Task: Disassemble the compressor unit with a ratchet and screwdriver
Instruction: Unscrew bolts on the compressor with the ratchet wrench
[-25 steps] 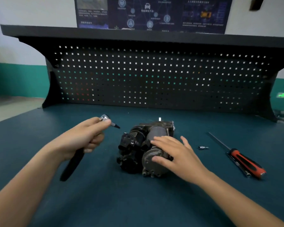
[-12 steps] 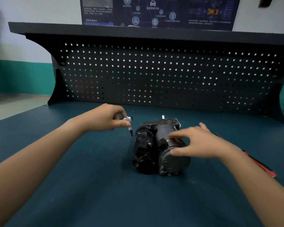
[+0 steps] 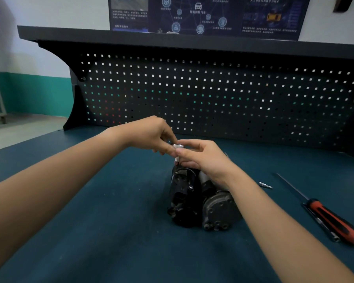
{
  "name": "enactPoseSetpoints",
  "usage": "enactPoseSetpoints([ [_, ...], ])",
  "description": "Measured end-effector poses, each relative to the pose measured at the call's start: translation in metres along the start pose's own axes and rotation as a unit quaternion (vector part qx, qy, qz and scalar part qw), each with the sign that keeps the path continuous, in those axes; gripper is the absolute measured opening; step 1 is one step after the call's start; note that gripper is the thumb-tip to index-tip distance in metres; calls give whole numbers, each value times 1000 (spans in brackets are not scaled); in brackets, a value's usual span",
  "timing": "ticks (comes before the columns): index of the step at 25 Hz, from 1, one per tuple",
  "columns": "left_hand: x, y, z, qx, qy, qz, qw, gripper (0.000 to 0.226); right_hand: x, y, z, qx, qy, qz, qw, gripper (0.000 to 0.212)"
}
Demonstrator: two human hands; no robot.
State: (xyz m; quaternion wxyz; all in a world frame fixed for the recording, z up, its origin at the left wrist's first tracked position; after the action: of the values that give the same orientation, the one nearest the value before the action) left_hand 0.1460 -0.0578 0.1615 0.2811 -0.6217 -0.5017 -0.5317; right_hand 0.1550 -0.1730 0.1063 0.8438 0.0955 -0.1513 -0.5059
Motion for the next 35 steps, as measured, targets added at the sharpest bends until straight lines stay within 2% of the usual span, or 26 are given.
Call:
enactPoseSetpoints([
  [3,-2,-1,0,-4,-3,16,1000,23,1,0,-7,7,45,-22,999,22],
  [10,-5,2,-1,0,25,19,1000,27,3,-2,-12,0,46,-46,998,29],
  [20,-7,-8,-11,-64,65,-8,996,29,1,-4,-11,10,17,-65,998,12],
  [23,10,-18,14,1,104,-3,995,35,1,-5,-9,7,34,-54,998,10],
  [26,26,-40,41,60,66,-3,996,39,-2,-6,-7,16,22,-31,999,12],
  [30,20,-55,38,37,75,-44,996,37,-9,-9,-2,46,1,2,999,15],
  [33,20,-56,38,53,94,-69,992,40,-7,-11,1,60,-2,7,998,17],
  [35,17,-56,36,59,75,-39,995,22,-5,-11,-1,54,3,9,998,16],
])
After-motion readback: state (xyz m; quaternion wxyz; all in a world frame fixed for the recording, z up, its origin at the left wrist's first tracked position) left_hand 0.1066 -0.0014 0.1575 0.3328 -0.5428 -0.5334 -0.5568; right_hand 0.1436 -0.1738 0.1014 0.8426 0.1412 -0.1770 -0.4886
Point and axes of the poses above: each hand's wrist, its own y-axis towards the middle knuckle, its own x-axis out of the back of the hand, z = x × y, the point moved 7 cm from there along y, towards the middle knuckle, and after that the axes turned 6 degrees about x, right-handed, at the moved point
